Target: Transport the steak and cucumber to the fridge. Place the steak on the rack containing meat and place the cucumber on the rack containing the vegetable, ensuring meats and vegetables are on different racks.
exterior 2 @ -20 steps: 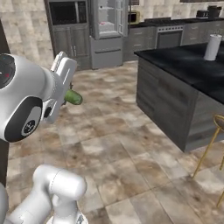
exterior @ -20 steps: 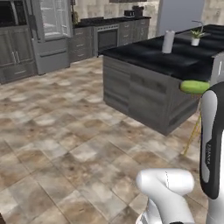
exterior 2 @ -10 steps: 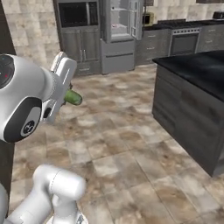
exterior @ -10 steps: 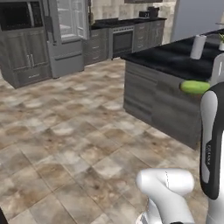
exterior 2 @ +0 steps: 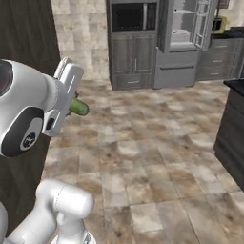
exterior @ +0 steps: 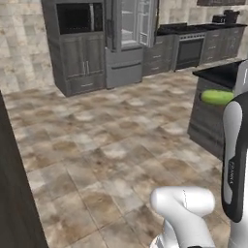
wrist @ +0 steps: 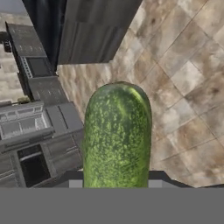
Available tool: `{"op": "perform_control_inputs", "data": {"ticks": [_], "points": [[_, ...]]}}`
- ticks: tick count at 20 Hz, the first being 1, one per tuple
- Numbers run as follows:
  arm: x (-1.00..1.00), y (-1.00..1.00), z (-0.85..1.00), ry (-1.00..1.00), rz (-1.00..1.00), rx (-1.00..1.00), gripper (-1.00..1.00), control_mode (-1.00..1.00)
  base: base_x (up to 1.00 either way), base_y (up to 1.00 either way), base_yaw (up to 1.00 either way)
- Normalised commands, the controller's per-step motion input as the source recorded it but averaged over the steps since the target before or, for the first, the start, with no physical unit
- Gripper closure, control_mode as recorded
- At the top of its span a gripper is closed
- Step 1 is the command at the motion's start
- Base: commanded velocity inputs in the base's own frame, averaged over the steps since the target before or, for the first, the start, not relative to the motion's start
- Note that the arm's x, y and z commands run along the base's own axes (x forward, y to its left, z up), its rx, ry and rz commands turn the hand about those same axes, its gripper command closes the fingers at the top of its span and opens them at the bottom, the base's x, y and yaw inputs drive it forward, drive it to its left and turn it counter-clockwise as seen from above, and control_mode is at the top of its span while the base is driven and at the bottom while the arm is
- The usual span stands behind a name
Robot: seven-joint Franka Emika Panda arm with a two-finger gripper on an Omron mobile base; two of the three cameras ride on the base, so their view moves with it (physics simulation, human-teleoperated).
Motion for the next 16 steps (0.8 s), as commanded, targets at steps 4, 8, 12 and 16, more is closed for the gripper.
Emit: {"op": "perform_control_inputs", "data": {"ticks": [4, 8, 12, 16], "points": [[0.0, 0.0, 0.0, 0.0, 0.0, 0.0, 1.0, 1.0, 1.0, 0.0, 0.49], [0.0, 0.0, 0.0, 0.0, 0.0, 0.0, 1.0, 1.0, 1.0, -0.01, 0.5], [0.0, 0.0, 0.0, 0.0, 0.0, 0.0, 1.0, 1.0, 1.0, -0.04, 0.51], [0.0, 0.0, 0.0, 0.0, 0.0, 0.0, 1.0, 1.0, 1.0, -0.1, 0.49]]}}
